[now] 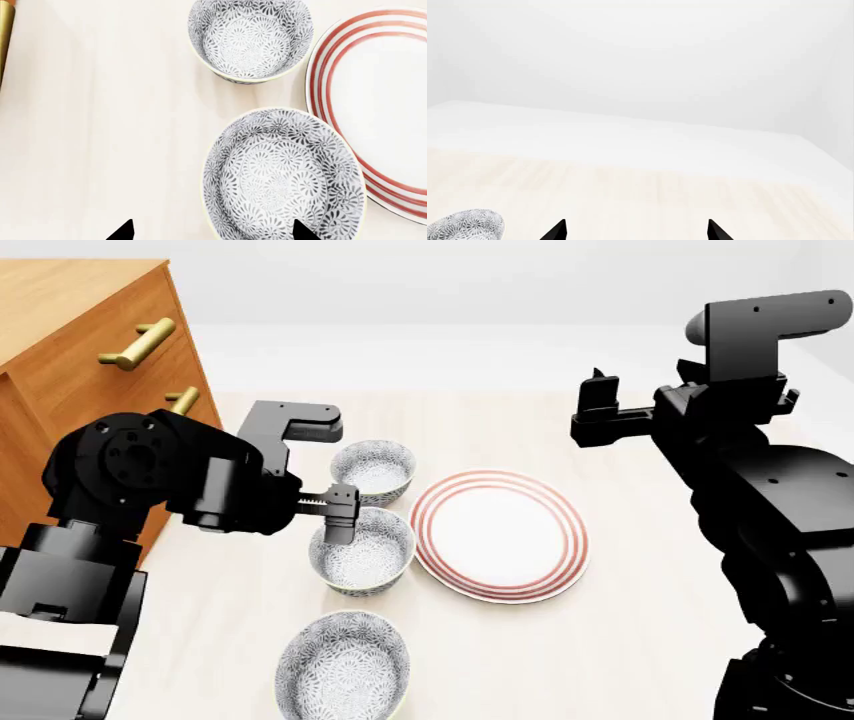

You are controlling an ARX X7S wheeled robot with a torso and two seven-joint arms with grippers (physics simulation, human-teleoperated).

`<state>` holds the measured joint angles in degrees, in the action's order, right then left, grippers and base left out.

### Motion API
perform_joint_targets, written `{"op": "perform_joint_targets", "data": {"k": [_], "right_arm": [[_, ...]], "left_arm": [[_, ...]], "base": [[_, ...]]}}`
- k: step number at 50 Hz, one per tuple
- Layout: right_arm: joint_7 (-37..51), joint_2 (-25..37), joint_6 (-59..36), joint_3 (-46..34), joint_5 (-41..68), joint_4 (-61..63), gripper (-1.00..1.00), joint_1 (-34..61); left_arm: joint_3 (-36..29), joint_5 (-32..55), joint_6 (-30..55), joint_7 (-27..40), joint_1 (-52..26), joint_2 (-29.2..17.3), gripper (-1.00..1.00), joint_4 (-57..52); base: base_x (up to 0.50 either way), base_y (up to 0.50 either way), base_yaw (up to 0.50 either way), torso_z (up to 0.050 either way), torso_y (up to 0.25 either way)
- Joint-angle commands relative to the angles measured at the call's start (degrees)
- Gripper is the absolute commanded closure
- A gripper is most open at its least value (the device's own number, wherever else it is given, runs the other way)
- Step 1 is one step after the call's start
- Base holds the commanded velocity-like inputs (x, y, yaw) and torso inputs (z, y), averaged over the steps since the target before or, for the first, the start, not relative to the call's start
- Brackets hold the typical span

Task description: Stack the bowl in the middle on the bowl at the back.

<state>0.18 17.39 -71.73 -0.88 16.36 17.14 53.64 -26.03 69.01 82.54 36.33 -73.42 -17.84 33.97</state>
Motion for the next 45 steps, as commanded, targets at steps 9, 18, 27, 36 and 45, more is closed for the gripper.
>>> {"op": "perform_joint_targets", "data": {"k": [9, 18, 27, 36, 45], "right_arm": [[0.3, 0.0, 0.1, 0.6, 0.5, 0.1, -1.0, -0.9], [0.4, 0.3, 0.2, 0.7, 0.7, 0.0, -1.0, -1.2], [0.5, 0.4, 0.1, 1.1, 1.0, 0.4, -1.0, -1.4], [0.7, 0.4, 0.3, 1.1, 1.1, 0.3, -1.0, -1.6], [0.8, 0.5, 0.5, 1.1, 1.3, 0.1, -1.0, -1.8]], "left_arm": [[-4.4, -4.4, -6.4, -5.4, -2.7, 3.2, -1.0, 8.4], [-6.3, -6.7, -9.2, -7.6, -4.1, 5.0, -1.0, 12.5], [-7.3, -7.7, -10.4, -8.3, -4.7, 6.1, -1.0, 15.0], [-8.6, -8.8, -11.2, -8.9, -4.5, 6.5, -1.0, 16.1], [-10.5, -10.7, -13.1, -11.4, -5.4, 8.0, -1.0, 20.7]], "base": [[0.0, 0.0, 0.0, 0.0, 0.0], [0.0, 0.0, 0.0, 0.0, 0.0], [0.0, 0.0, 0.0, 0.0, 0.0], [0.0, 0.0, 0.0, 0.0, 0.0], [0.0, 0.0, 0.0, 0.0, 0.0]]}}
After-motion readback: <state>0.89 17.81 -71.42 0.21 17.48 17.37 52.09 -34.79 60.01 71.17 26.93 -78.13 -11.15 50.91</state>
